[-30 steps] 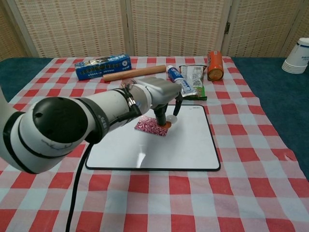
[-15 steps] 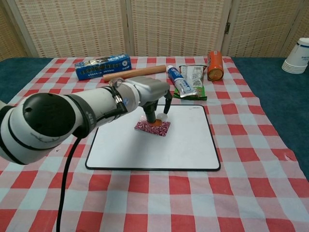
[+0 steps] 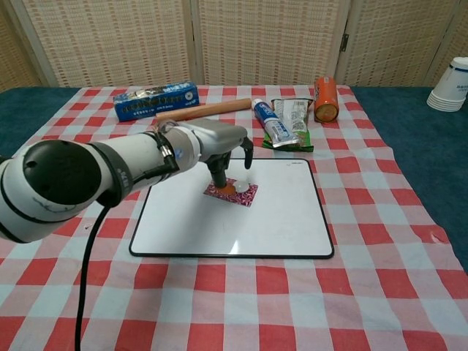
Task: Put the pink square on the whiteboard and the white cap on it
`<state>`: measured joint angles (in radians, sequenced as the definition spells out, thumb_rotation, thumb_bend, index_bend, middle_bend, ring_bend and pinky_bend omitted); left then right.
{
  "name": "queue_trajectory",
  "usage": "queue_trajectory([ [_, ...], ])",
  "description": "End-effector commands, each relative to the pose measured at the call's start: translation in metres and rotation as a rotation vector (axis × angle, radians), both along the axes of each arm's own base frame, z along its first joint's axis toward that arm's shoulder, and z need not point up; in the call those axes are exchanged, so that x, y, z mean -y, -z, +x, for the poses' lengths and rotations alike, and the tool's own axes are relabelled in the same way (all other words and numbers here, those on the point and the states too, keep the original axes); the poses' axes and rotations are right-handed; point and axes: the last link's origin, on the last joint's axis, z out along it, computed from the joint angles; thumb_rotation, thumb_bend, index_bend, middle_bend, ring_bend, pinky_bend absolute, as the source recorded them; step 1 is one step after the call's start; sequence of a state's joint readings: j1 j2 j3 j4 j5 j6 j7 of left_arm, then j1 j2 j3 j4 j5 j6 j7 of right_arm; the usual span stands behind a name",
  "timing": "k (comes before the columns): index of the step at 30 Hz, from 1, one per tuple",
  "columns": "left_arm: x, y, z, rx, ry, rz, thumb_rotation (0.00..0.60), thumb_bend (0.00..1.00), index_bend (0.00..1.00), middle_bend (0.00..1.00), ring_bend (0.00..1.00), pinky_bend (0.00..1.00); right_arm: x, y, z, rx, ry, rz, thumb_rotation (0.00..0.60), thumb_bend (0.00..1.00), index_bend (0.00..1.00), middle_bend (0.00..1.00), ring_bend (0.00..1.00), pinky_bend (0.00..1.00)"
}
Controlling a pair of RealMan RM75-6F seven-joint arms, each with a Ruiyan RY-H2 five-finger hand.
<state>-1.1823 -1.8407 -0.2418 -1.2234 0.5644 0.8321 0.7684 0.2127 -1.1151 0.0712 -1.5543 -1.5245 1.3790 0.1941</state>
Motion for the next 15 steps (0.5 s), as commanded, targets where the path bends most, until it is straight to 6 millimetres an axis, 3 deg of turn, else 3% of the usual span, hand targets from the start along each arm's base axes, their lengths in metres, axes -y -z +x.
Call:
queue_trajectory([
  [1, 0.0, -0.002, -0.002, 0.009, -0.011, -0.009, 0.6, 0.24, 0.19, 1.0, 1.0, 1.0, 0.0, 0.0, 0.0, -0.002, -0.001, 0.001, 0.6, 0.44, 0.0, 0.0, 0.0, 0.0],
  [5, 0.0, -0.008, 0.0, 0.033, 0.003, 0.01, 0.6, 0.21, 0.1, 1.0, 1.0, 1.0, 0.0, 0.001, 0.001, 0.0, -0.007, 0.002, 0.6, 0.44, 0.0, 0.0, 0.0, 0.0],
  [9, 0.003, -0.024, 0.006, 0.025, 0.045, 0.044, 0.6, 0.21, 0.14, 1.0, 1.0, 1.0, 0.001, 0.0, 0.0, 0.002, -0.005, 0.0, 0.6, 0.44, 0.0, 0.0, 0.0, 0.0],
  [12, 0.008, -0.05, 0.006, 0.029, 0.065, 0.116, 0.6, 0.22, 0.16, 1.0, 1.0, 1.0, 0.0, 0.0, 0.0, 0.003, -0.006, -0.001, 0.6, 0.44, 0.0, 0.0, 0.0, 0.0],
  [15, 0.015, -0.084, -0.007, 0.058, 0.065, 0.242, 0.6, 0.23, 0.16, 1.0, 1.0, 1.0, 0.001, 0.0, 0.0, 0.008, -0.007, -0.002, 0.6, 0.44, 0.0, 0.0, 0.0, 0.0],
])
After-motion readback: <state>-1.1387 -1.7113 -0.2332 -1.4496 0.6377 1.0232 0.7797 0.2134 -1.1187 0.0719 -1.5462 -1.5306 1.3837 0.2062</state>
